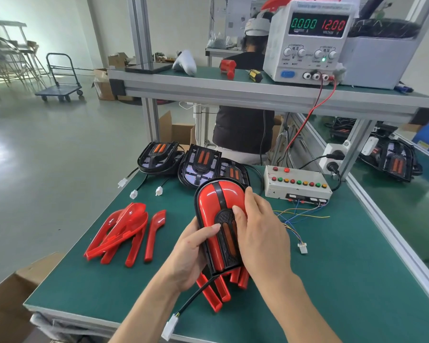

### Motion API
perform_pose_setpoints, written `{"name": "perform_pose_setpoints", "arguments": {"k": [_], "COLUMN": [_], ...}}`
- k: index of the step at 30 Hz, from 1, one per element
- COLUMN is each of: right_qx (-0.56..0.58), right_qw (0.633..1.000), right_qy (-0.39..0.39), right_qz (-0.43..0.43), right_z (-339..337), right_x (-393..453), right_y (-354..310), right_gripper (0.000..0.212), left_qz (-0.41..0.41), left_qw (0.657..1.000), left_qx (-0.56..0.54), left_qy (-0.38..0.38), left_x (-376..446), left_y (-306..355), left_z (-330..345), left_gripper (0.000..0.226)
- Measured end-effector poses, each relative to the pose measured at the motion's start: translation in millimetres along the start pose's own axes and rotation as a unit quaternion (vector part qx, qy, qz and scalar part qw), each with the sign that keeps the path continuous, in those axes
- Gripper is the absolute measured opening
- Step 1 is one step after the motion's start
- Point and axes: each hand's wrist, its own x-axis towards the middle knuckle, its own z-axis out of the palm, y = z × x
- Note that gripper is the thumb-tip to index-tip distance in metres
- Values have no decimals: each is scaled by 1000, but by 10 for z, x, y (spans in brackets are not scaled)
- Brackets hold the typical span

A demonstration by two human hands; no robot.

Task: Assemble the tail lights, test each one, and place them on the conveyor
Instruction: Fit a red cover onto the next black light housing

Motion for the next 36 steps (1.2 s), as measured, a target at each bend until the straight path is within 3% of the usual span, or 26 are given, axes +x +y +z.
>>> {"name": "perform_pose_setpoints", "arguments": {"k": [5, 14, 16, 20, 23, 25, 29, 36], "right_qx": [24, 80, 195, 440, 524, 543, 570, 580], "right_qw": [1000, 993, 972, 879, 809, 797, 788, 783], "right_qy": [-17, -81, -128, -145, -190, -206, -167, -148], "right_qz": [5, -22, 23, 113, 186, 169, 163, 168], "right_z": [44, 7, 2, 6, 11, -9, 13, 59], "right_x": [-58, -58, -48, -22, -76, -147, -232, -300], "right_y": [-9, 169, 197, 380, 496, 505, 462, 436], "right_gripper": [58, 58, 58, 61, 56, 47, 40, 26], "left_qz": [2, 1, 0, -18, -20, -21, -27, 3], "left_qw": [1000, 999, 999, 998, 997, 997, 997, 999], "left_qx": [12, -17, -28, -46, -61, -58, -54, -15], "left_qy": [-2, 32, 37, 41, 39, 39, 45, 36], "left_x": [-9, -24, -22, -20, -31, -37, -37, -49], "left_y": [1, -18, -9, 70, 109, 112, 82, 76], "left_z": [-11, -47, -40, -28, -33, -30, -2, 24], "left_gripper": [41, 18, 22, 47, 52, 54, 53, 36]}}
